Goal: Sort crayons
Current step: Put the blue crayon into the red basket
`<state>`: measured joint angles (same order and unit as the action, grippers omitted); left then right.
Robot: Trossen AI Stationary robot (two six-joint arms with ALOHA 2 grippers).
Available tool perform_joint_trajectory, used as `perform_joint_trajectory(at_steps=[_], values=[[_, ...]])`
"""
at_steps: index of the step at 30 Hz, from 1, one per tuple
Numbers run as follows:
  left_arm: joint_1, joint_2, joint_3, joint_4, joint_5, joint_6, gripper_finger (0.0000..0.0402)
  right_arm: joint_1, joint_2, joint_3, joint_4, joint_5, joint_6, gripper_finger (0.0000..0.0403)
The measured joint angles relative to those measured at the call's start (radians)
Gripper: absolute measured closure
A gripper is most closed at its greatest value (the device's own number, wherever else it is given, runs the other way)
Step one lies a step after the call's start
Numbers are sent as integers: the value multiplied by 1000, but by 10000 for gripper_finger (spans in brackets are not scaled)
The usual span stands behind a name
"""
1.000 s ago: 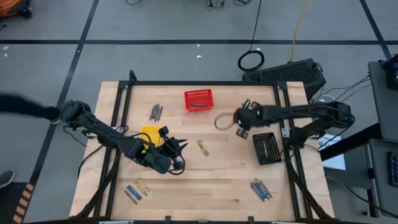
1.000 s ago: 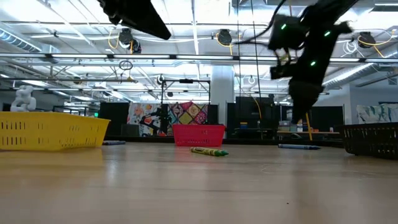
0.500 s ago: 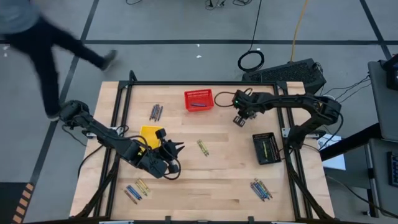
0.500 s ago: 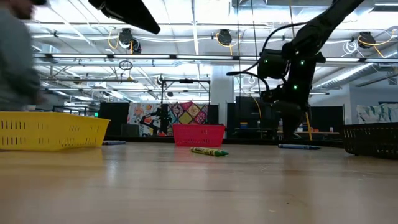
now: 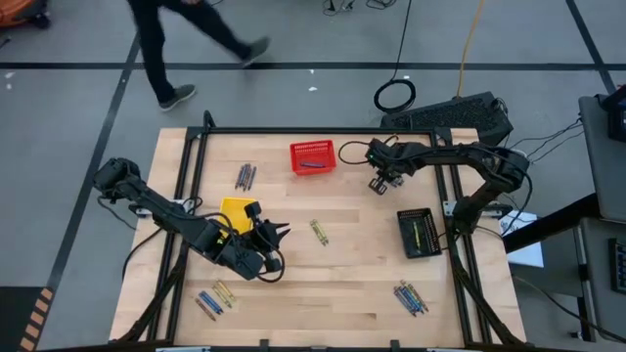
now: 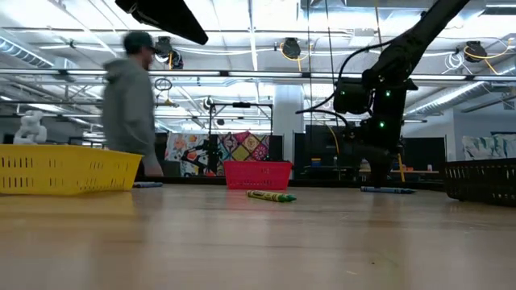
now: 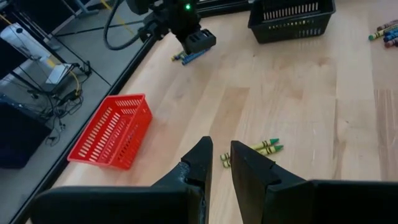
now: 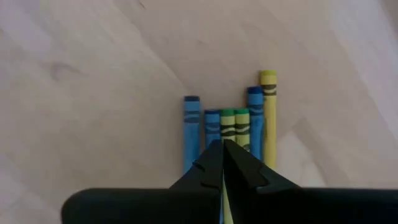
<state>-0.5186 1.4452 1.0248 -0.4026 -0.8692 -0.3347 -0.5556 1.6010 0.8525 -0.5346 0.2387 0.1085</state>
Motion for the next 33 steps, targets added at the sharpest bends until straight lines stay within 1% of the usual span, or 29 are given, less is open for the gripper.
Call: perform_joint_trajectory(at_steps=[3, 6, 9, 14, 16, 20, 24, 25, 28, 33], values=[[0, 0, 0, 0, 0, 0, 343, 1, 13, 3, 0, 5, -1, 402], [0, 0, 0, 1, 0, 0, 343, 14, 1, 1, -2, -3, -1, 403], [0, 0, 0, 0, 0, 0, 343, 40, -39, -1, -8, -24, 1, 403], [0, 0, 0, 1, 0, 0, 343, 70, -120, -1, -12, -28, 3, 403], [0, 0, 0, 1, 0, 0, 343, 79, -142, 0, -10, -59, 3, 403], [0, 0, 0, 1, 0, 0, 343, 83, -136, 0, -20, -108, 3, 403], [-1, 0, 0, 4, 0, -7, 343, 82, -96, 0, -24, -113, 5, 401], [-1, 0, 0, 4, 0, -14, 343, 82, -90, 0, -24, -117, 0, 397], [-1, 0, 0, 0, 1, -25, 343, 82, -74, 0, -22, -185, -24, 371], [-1, 0, 0, 0, 3, -25, 343, 87, -70, 0, -17, -200, -43, 306]])
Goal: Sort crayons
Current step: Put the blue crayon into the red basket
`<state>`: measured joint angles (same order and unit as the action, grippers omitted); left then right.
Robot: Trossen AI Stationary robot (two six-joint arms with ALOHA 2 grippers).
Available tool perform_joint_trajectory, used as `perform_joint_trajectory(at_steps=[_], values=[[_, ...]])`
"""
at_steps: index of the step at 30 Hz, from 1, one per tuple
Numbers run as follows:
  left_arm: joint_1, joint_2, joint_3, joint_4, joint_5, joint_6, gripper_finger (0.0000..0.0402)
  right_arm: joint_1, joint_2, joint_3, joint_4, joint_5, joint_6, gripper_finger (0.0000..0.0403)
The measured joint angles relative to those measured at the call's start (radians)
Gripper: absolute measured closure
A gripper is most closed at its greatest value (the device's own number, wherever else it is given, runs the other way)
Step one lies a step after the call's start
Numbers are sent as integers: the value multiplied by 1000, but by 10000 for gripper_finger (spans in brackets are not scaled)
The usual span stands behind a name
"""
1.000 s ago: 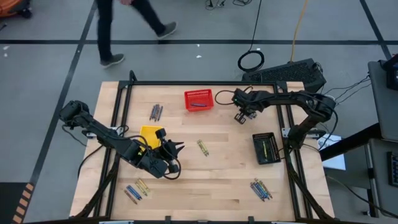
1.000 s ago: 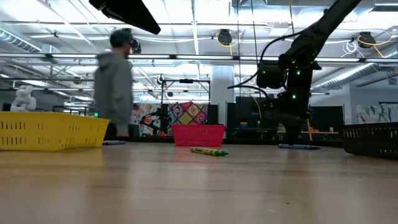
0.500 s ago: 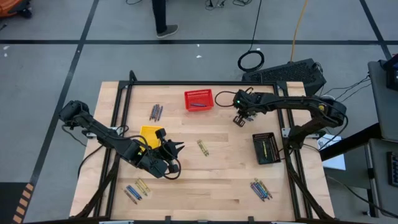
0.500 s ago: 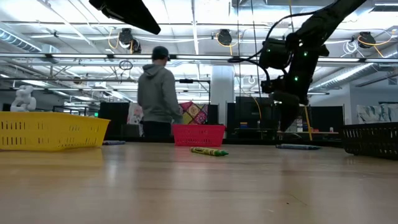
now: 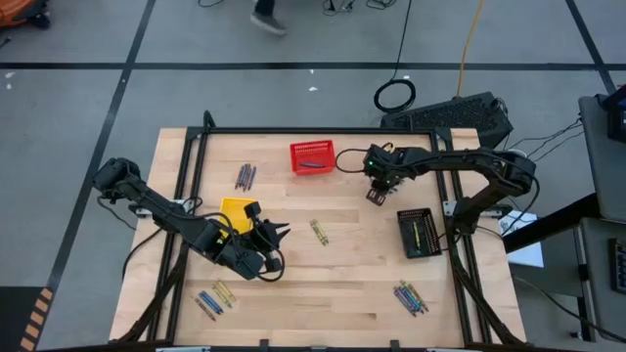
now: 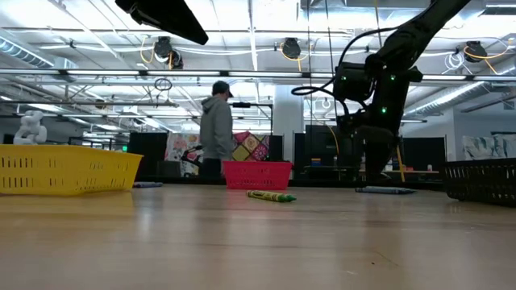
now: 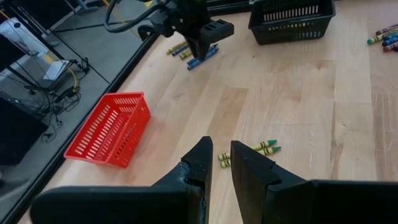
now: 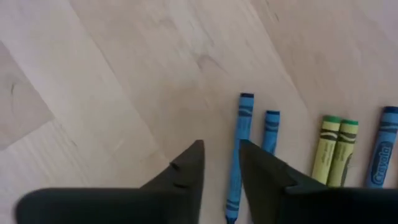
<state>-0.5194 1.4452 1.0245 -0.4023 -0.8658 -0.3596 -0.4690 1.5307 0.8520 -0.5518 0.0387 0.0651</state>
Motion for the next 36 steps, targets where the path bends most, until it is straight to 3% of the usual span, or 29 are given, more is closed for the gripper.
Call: perform_joint_trajectory(at_steps=[4, 9, 16, 24, 36], values=[[0, 0, 0, 0, 0, 0, 343, 0, 0, -6, 14, 6, -23, 272], [0, 0, 0, 0, 1, 0, 343, -7, 0, -64, 65, 9, -36, 270], [0, 0, 0, 0, 1, 0, 343, -7, -4, -118, 124, -2, -35, 299], [-15, 0, 0, -1, 2, -1, 343, 6, -4, -131, 141, -54, -51, 394], [-119, -44, -1, -8, -4, -1, 343, 138, 2, 78, 176, -72, -28, 399]])
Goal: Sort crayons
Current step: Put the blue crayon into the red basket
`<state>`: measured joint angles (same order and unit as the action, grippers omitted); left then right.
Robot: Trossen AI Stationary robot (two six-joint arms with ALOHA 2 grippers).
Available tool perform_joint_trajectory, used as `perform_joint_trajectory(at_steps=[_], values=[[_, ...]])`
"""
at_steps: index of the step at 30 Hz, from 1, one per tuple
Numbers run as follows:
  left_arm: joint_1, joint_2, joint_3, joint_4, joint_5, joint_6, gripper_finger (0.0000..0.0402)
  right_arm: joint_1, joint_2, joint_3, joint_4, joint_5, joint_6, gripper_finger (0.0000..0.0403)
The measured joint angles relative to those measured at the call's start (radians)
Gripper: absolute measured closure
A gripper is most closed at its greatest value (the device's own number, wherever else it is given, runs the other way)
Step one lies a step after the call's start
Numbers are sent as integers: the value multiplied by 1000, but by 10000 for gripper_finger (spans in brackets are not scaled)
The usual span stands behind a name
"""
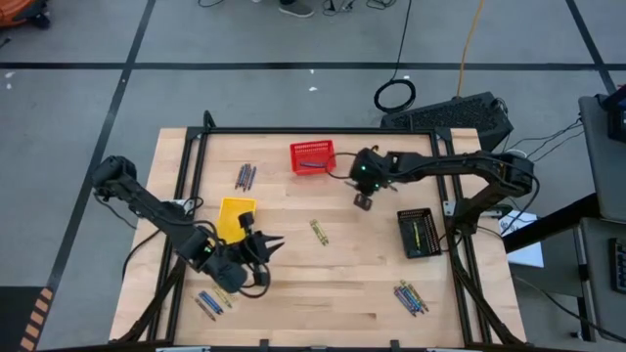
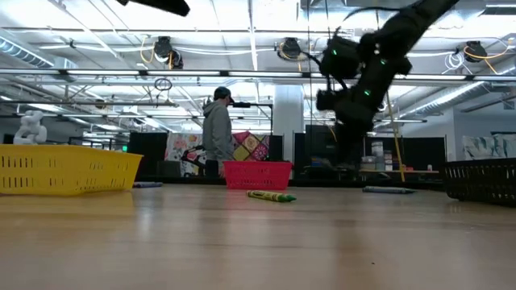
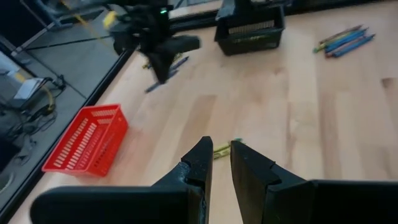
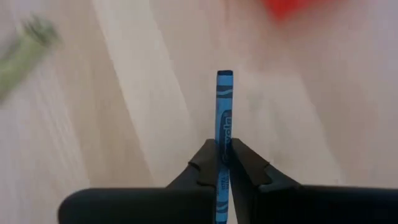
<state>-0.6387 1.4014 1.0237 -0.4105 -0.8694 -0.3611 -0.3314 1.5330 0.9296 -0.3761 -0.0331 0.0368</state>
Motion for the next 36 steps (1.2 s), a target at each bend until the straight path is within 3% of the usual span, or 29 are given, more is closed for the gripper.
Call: perform_joint_trajectory(at_steps=[6, 15, 19, 28, 36], values=[[-56, -42, 0, 0, -8, 0, 343, 12, -1, 106, 205, -4, 0, 401], [-118, -62, 0, -2, -51, 1, 343, -60, 64, 125, 546, -1, 26, 402], [-118, -62, 0, -2, -52, 1, 343, -91, 168, 126, 670, -97, 43, 402], [-118, -62, 0, -3, -56, 2, 343, -120, 375, 233, 656, -127, 50, 403], [-118, -62, 0, -10, -57, 2, 343, -120, 417, 269, 607, -125, 22, 403]])
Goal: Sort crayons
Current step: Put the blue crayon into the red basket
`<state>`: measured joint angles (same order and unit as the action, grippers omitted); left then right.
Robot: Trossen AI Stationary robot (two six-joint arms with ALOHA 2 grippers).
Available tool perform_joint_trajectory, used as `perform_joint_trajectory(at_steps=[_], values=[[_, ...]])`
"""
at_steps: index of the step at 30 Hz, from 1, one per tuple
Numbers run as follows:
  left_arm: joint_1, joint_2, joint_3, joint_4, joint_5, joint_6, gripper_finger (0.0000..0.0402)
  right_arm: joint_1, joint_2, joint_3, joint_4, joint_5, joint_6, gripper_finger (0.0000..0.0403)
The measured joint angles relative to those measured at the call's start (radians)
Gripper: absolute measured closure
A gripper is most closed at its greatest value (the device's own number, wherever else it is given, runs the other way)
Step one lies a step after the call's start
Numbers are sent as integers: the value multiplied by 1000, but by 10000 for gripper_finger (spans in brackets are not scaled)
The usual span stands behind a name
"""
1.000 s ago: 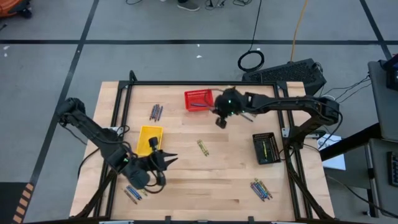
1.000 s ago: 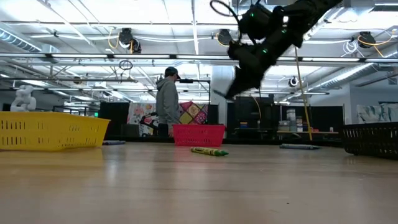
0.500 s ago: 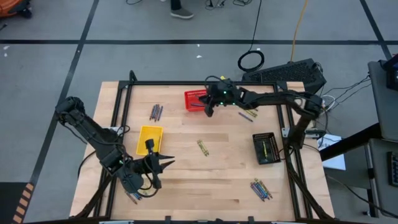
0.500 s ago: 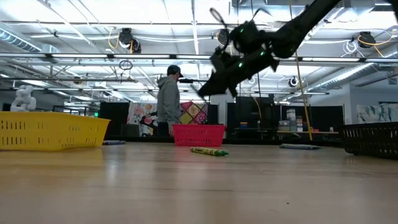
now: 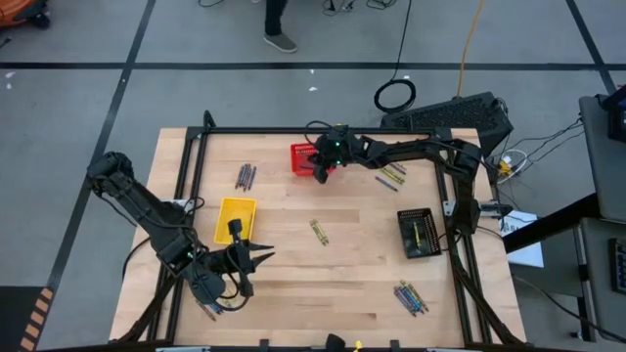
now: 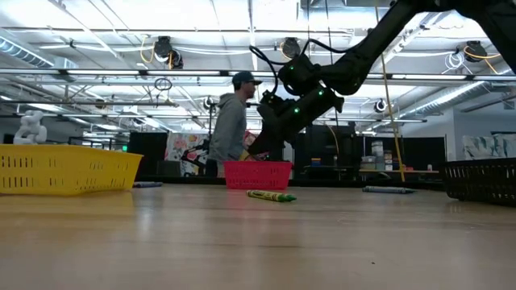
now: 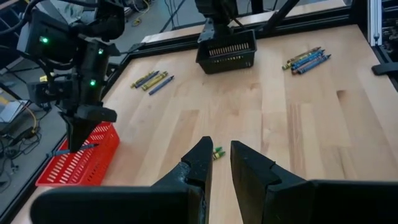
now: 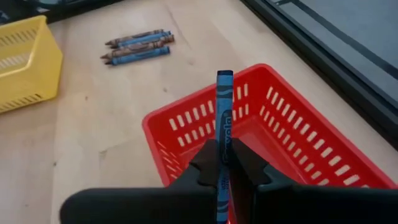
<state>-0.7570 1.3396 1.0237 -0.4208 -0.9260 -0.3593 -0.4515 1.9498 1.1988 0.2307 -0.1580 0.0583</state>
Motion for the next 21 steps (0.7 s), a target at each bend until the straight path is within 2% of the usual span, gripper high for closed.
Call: perform_joint_trajectory(at_steps=[18, 21], values=[[0, 0, 0, -8, 0, 0, 343, 2, -22, 2, -18, -5, 8, 403], [2, 0, 0, -8, 0, 0, 343, 2, -21, 2, -19, -56, 33, 403]])
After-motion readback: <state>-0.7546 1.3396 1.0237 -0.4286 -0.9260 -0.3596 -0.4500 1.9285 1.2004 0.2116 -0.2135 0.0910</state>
